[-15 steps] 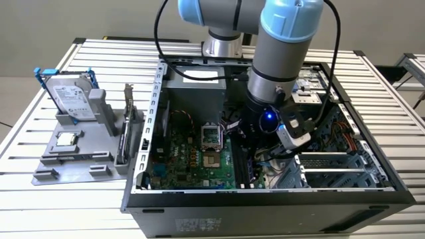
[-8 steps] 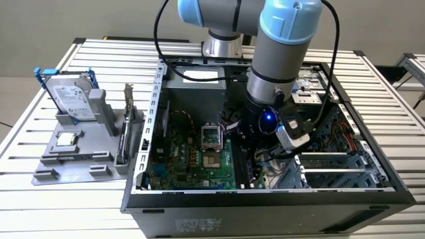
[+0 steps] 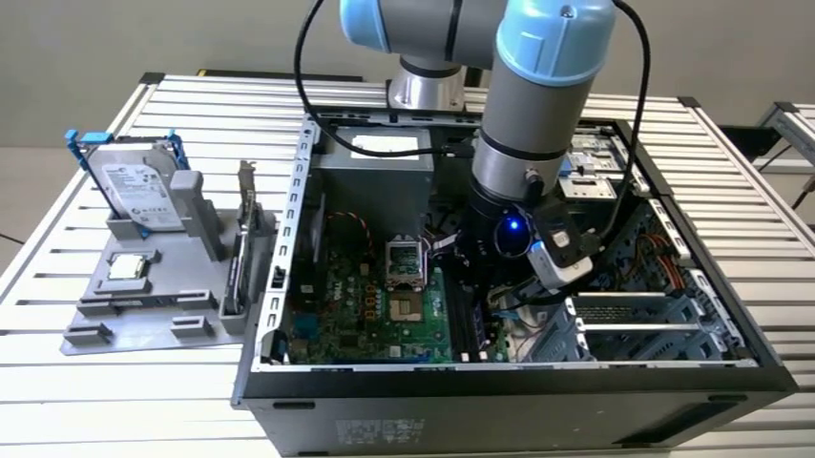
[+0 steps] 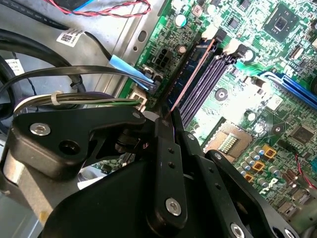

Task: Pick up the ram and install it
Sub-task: 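Insert the ram into the slot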

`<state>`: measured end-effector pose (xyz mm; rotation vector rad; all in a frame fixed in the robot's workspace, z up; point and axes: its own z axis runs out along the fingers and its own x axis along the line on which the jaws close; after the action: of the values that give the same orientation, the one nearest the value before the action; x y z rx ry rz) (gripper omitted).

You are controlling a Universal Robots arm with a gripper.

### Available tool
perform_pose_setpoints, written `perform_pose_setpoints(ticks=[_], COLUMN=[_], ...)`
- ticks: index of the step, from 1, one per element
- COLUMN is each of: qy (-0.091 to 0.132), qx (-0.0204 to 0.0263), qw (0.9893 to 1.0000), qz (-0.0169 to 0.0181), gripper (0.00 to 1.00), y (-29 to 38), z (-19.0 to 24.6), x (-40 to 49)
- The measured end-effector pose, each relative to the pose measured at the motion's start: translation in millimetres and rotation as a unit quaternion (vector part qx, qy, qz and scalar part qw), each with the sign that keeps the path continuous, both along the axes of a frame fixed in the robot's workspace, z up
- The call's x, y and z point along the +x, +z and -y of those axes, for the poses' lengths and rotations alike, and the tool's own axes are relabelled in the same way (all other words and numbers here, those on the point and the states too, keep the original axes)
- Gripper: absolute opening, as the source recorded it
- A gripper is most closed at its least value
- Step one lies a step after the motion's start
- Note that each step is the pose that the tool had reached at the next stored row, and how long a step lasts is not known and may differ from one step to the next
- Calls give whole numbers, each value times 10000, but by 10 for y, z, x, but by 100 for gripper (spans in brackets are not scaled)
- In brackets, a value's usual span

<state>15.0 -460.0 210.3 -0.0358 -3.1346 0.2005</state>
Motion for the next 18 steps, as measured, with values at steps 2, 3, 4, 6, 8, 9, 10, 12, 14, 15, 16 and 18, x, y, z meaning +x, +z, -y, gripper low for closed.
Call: perform_pose_setpoints(ticks=[2, 3, 4, 6, 8, 9, 10, 12, 14, 15, 16, 18], qy=[0, 0, 0, 0, 0, -1, -1, -1, 0, 0, 0, 0], qx=[0, 0, 0, 0, 0, -3, -2, 0, -3, -5, -5, -4], qw=[10000, 10000, 10000, 10000, 10000, 10000, 10000, 10000, 10000, 10000, 10000, 10000], qz=[0, 0, 0, 0, 0, -1, -1, 0, 0, 0, -1, -2], gripper=[0, 0, 0, 0, 0, 100, 100, 100, 100, 100, 100, 100], y=[0, 0, 0, 0, 0, 1, 1, 0, 2, 28, 72, 162], z=[0, 0, 0, 0, 0, 1, 1, 1, -1, 0, 0, 0], x=[0, 0, 0, -1, -1, -2, -2, -2, -1, -1, -1, -2])
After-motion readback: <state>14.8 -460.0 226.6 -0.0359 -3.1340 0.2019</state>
